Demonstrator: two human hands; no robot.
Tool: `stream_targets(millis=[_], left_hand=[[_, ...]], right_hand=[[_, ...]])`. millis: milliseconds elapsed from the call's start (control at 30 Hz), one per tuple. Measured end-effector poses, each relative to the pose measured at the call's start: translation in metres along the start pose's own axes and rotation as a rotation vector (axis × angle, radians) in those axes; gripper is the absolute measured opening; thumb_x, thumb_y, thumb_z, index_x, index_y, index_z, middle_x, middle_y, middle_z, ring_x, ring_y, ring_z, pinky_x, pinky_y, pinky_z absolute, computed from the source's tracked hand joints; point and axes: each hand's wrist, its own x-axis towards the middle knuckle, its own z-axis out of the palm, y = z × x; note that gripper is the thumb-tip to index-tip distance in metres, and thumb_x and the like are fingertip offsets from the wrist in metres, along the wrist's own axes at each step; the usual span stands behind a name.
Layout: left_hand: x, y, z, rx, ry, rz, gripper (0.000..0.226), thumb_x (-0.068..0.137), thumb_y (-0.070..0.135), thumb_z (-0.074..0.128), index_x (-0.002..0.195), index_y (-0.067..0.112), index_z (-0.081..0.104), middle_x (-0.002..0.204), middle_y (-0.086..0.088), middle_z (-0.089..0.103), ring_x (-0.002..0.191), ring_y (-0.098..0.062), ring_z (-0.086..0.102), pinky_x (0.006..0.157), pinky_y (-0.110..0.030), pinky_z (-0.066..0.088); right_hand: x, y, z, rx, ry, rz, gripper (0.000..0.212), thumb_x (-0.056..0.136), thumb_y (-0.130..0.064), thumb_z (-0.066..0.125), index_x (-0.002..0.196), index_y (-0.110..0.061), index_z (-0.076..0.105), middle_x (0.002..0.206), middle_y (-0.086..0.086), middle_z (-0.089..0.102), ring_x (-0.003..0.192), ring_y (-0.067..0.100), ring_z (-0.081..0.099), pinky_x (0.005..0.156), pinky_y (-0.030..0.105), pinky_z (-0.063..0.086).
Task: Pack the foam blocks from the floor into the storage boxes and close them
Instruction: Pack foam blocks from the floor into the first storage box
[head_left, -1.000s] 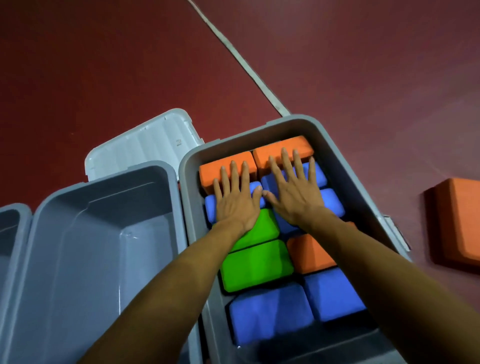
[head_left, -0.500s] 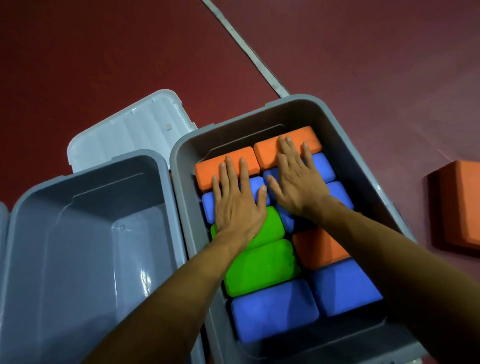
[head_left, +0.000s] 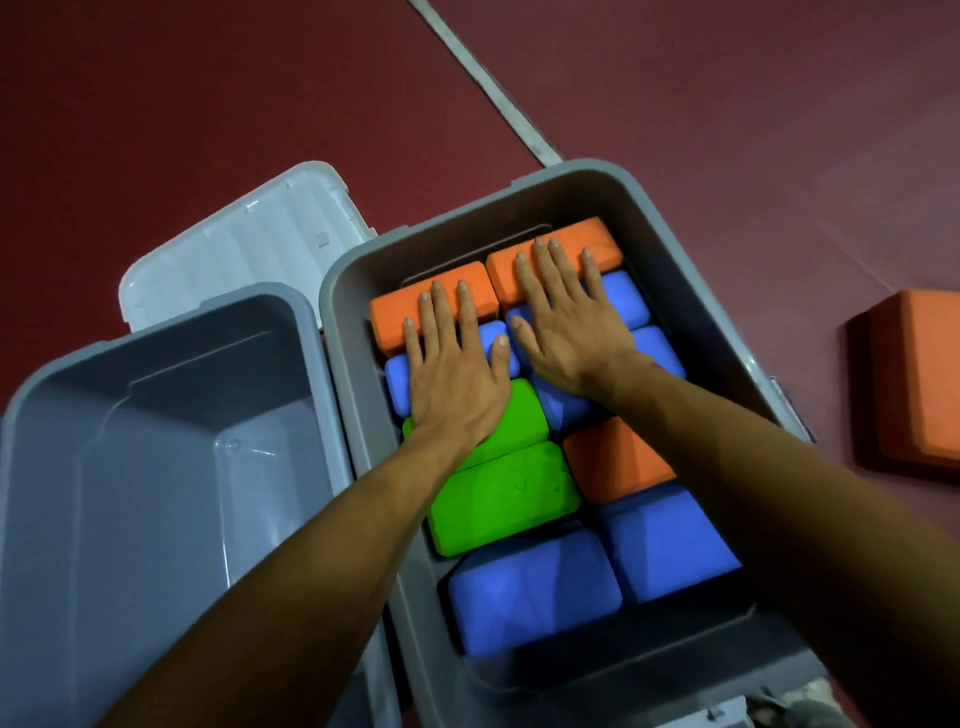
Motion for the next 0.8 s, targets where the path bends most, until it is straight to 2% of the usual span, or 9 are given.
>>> stream_targets(millis=[67, 133, 233, 367, 467, 633, 800], left_hand=[[-0.001, 0.0, -0.008, -0.025, -0.092, 0.011, 0.075, 0.102, 0.055, 0.019, 0.161, 0.013, 0.001, 0.167, -0.016, -0.002, 0.154, -0.03, -0.006, 0.124, -0.05, 0.0], [-0.004, 0.004, -0.02, -0.064, -0.19, -0.014, 0.077, 0.102, 0.058, 0.017, 0.16, 0.012, -0.004, 0.167, -0.014, -0.01, 0.154, -0.027, -0.013, 0.124, -0.048, -0.005], [-0.04, 0.017, -0.038, -0.121, -0.089, -0.091, 0.08, 0.1, 0.058, 0.016, 0.16, 0.004, 0.007, 0.167, -0.013, 0.0, 0.155, -0.026, -0.004, 0.125, -0.046, -0.001], [-0.121, 0.043, -0.031, -0.108, -0.135, 0.042, 0.081, 0.1, 0.056, 0.023, 0.157, -0.001, 0.019, 0.165, -0.016, 0.013, 0.154, -0.031, 0.01, 0.124, -0.048, 0.012], [-0.137, 0.047, -0.022, -0.071, -0.134, 0.028, 0.082, 0.099, 0.056, 0.029, 0.157, 0.0, 0.019, 0.165, -0.017, 0.013, 0.154, -0.031, 0.009, 0.123, -0.049, 0.013], [-0.117, 0.042, -0.013, -0.012, -0.051, 0.02, 0.079, 0.101, 0.056, 0.023, 0.158, 0.003, 0.016, 0.166, -0.015, 0.013, 0.154, -0.029, 0.009, 0.124, -0.047, 0.012], [-0.121, 0.045, -0.015, -0.028, -0.123, 0.018, 0.08, 0.101, 0.058, 0.021, 0.159, 0.003, 0.011, 0.167, -0.014, 0.007, 0.155, -0.028, 0.003, 0.125, -0.047, 0.008]], right_hand=[[-0.001, 0.0, -0.017, 0.021, -0.078, 0.001, 0.078, 0.099, -0.052, 0.016, 0.157, -0.001, 0.022, 0.163, 0.023, 0.017, 0.153, 0.035, 0.013, 0.121, 0.059, 0.009], [-0.005, 0.002, -0.041, 0.032, -0.169, 0.016, 0.079, 0.101, -0.055, 0.02, 0.158, -0.002, 0.013, 0.166, 0.02, 0.008, 0.154, 0.032, 0.006, 0.122, 0.054, 0.004], [-0.04, 0.006, -0.061, 0.08, -0.143, 0.109, 0.078, 0.102, -0.053, 0.025, 0.159, -0.001, 0.01, 0.166, 0.019, 0.008, 0.154, 0.03, 0.006, 0.124, 0.052, 0.005], [-0.121, 0.005, -0.05, 0.026, -0.186, 0.156, 0.089, 0.092, -0.064, 0.019, 0.156, -0.002, 0.026, 0.163, 0.021, 0.018, 0.152, 0.033, 0.019, 0.121, 0.058, 0.008], [-0.144, -0.004, -0.046, 0.018, -0.193, 0.153, 0.083, 0.094, -0.06, 0.024, 0.156, -0.005, 0.03, 0.162, 0.021, 0.023, 0.151, 0.034, 0.023, 0.119, 0.059, 0.01], [-0.129, -0.003, -0.032, -0.01, -0.071, 0.146, 0.075, 0.097, -0.053, 0.034, 0.156, -0.006, 0.03, 0.161, 0.021, 0.027, 0.151, 0.035, 0.023, 0.119, 0.061, 0.015], [-0.132, -0.005, -0.032, 0.023, -0.162, 0.161, 0.075, 0.098, -0.053, 0.032, 0.156, -0.005, 0.029, 0.161, 0.023, 0.025, 0.151, 0.036, 0.022, 0.119, 0.062, 0.014]])
